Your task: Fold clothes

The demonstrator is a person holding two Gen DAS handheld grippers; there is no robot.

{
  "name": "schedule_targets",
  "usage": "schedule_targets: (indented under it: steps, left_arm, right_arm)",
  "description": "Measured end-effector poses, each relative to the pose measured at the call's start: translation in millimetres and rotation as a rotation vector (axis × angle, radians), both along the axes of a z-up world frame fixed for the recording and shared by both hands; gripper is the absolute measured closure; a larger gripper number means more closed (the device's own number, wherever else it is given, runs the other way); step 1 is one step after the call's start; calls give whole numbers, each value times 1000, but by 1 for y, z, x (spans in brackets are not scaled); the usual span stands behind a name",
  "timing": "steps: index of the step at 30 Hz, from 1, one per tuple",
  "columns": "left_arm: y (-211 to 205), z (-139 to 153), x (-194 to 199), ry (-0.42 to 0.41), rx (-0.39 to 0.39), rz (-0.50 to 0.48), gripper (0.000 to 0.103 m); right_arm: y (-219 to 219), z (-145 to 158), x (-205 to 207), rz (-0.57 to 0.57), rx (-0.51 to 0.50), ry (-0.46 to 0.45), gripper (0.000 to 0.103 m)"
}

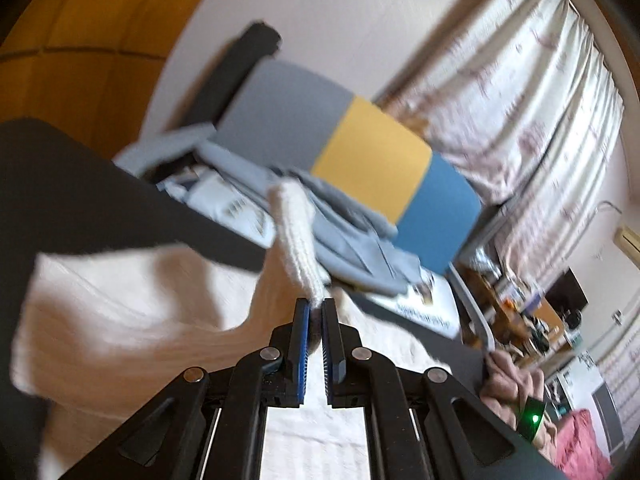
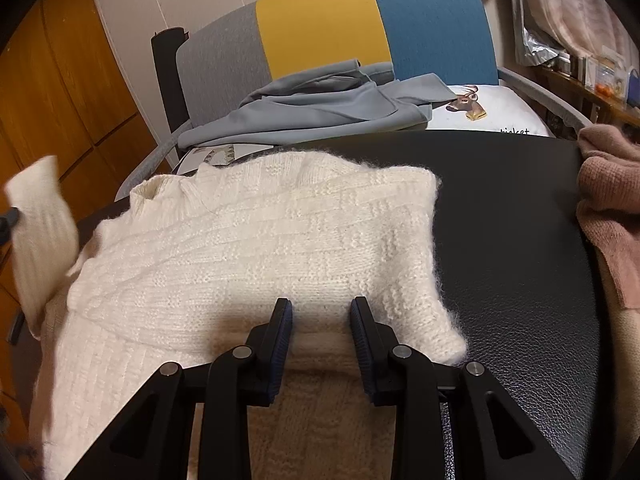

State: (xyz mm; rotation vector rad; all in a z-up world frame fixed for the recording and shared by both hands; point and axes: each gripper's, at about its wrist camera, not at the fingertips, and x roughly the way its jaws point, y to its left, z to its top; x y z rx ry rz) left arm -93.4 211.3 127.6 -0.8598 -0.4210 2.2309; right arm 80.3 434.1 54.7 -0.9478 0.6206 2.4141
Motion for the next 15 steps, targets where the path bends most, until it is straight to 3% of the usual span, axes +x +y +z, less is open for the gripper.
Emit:
schedule_targets:
  steps: [6, 9, 12, 15]
  left_arm:
    - [56, -25, 31, -6, -73, -118, 98]
    - [85, -47, 38, -21, -160, -190, 98]
    - [88, -74, 39, -86, -238, -250, 94]
    - [70, -79, 39, -152, -141, -284, 85]
  right_arm:
    - [-1, 0, -1, 0, 7, -6, 71]
    - [-2, 1, -2, 0, 11, -11, 71]
    - [-4, 1, -4, 2, 23, -24, 71]
    - [-5, 2, -5, 5, 31, -36, 70]
